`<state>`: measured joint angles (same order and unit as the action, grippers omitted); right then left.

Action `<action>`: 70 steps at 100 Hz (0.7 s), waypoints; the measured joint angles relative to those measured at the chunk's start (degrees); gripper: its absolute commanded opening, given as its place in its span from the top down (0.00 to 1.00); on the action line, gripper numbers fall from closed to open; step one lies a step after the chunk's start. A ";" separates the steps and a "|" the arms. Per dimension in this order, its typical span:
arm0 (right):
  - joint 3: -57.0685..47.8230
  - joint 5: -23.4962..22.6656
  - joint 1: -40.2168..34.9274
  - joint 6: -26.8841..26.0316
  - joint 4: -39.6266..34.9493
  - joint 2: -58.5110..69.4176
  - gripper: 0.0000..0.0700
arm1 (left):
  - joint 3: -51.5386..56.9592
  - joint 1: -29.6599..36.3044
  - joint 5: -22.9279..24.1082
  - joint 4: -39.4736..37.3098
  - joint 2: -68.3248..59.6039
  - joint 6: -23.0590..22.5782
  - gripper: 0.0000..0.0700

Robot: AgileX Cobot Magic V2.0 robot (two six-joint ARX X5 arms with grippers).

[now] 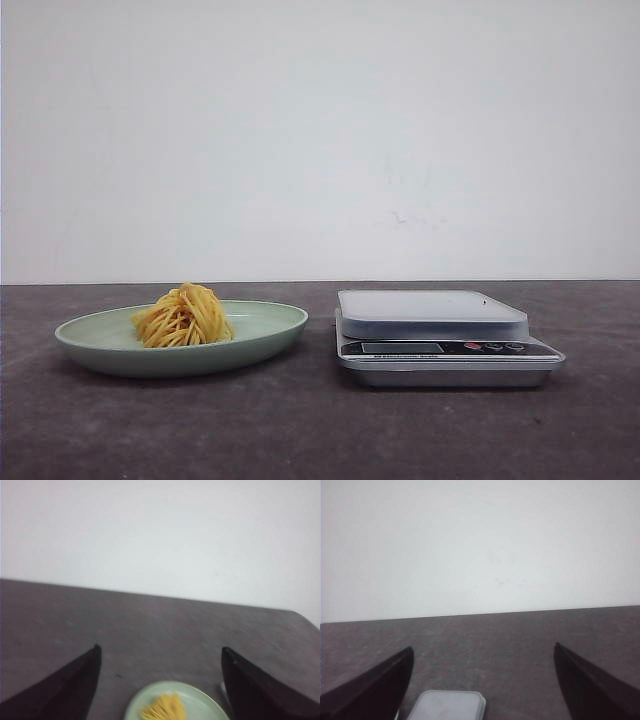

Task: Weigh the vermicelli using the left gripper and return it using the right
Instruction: 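Lower the open left gripper onto the vermicelli bundle on the green plate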

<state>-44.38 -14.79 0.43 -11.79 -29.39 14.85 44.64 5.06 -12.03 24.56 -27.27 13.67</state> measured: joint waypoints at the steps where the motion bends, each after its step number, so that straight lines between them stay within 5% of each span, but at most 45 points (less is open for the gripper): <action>1: -0.26 -0.07 0.00 0.02 -0.11 0.26 0.19 | 0.00 0.11 -0.20 0.00 -0.44 0.15 0.32; 36: -5.22 -4.72 -0.07 0.02 -3.02 8.83 0.19 | 4.76 8.15 -0.96 0.00 -23.45 3.39 0.32; 70: -5.22 -5.11 -0.37 0.00 -5.86 10.95 0.19 | 10.84 17.38 3.39 0.04 -48.00 6.54 0.34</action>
<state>-49.60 -19.90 0.05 -11.79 -35.24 25.80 55.48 22.44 -8.64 24.60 -75.26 20.21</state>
